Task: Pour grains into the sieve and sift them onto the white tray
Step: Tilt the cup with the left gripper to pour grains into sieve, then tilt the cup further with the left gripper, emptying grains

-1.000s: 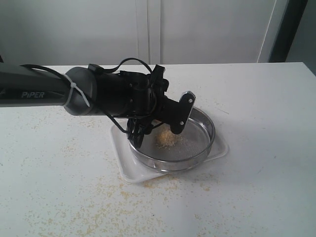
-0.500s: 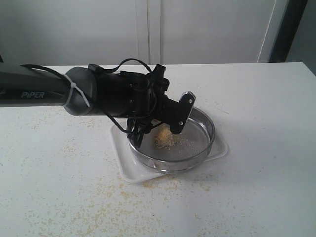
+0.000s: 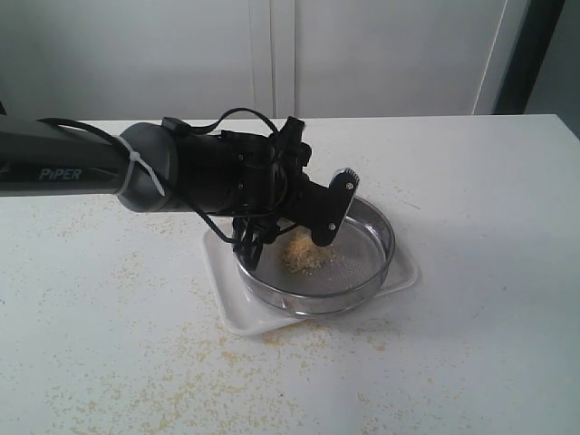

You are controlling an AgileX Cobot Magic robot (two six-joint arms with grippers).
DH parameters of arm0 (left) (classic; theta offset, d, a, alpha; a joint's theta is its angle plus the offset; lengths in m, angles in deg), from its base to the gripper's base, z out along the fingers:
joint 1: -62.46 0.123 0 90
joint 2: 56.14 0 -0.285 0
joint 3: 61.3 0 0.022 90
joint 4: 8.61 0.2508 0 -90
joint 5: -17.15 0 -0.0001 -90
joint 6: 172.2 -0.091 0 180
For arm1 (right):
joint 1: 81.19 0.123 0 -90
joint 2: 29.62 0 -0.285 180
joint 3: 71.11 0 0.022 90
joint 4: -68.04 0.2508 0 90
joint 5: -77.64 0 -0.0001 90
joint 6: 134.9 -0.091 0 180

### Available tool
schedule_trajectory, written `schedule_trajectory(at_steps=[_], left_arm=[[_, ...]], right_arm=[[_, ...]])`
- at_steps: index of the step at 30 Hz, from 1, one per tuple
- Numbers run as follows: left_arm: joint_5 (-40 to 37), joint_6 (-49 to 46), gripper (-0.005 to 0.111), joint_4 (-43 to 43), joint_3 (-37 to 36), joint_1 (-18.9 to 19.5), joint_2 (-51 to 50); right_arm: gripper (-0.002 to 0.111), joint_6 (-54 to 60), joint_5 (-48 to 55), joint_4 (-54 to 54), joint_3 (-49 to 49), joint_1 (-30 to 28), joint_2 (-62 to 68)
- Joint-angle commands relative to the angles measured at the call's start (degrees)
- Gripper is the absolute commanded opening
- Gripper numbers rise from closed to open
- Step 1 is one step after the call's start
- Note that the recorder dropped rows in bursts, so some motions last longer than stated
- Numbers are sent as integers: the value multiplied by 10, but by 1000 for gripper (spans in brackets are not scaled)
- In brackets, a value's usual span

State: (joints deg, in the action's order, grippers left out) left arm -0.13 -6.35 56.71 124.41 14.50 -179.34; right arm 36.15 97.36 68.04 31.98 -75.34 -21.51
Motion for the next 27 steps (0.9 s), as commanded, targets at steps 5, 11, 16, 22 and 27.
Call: schedule_trajectory(at_steps=[5,11,16,22,27], left_arm=[[-5,1,0,30,5,-2,4],[-5,1,0,35,5,-2,4],[-5,1,0,40,5,-2,4],[-5,1,0,42,5,-2,4],[-5,1,0,46,5,-2,4]], right_arm=[[0,-2,-2,0,-3,-3,-3],[0,-2,-2,0,-3,-3,-3],[0,-2,-2,0,-3,-3,-3],[0,-2,-2,0,-3,-3,-3],[0,-2,-2,0,-3,-3,-3]])
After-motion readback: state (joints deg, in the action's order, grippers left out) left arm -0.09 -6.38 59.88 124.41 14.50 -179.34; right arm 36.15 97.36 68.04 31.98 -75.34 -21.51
